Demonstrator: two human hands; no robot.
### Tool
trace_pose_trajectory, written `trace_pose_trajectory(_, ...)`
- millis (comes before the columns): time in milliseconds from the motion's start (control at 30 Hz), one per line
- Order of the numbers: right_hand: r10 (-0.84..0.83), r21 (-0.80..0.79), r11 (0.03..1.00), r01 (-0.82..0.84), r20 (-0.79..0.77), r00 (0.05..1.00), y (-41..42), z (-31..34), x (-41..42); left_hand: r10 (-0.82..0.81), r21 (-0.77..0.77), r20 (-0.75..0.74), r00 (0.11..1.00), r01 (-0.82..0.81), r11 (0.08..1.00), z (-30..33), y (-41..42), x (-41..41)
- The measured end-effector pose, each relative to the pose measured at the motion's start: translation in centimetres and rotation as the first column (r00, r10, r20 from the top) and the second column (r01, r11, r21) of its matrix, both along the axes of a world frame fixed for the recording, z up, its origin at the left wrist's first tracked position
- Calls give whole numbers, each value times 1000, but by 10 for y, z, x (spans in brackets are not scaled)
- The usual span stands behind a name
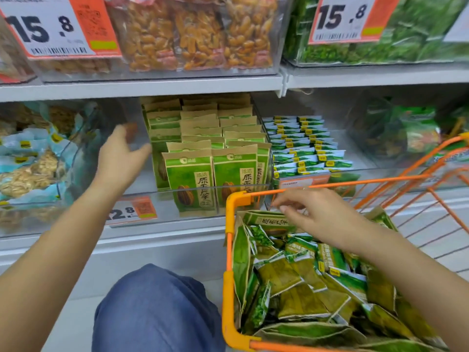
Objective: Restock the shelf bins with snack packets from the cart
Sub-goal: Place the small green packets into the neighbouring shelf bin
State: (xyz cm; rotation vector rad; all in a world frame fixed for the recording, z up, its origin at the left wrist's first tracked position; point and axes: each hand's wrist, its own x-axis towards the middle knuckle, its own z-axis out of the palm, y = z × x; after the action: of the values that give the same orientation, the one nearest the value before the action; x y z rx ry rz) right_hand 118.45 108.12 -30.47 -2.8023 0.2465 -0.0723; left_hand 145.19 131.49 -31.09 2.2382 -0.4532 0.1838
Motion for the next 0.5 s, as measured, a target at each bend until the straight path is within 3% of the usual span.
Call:
trace_pose_trajectory(100, -10, -38, 999, -2, -314, 949, -17, -14, -16, -139, -146, 221, 965, 174, 974, 2, -6, -61)
trace_pose_trajectory(200, 78, 79, 996, -47, -453, 888, -14, -32, -20, -272, -98, 373, 887, 329, 939, 3, -25, -120)
trace_pose_trajectory(333, 140, 160, 983, -87, -358, 923, 0, -42, -16, -381, 1, 463, 801, 429, 903, -8, -48, -150)
trace_pose_trajectory(500, -36, -246, 969, 14, -84, 996, -12, -39, -7, -654, 59, 232, 720, 661, 748, -12, -75, -163)
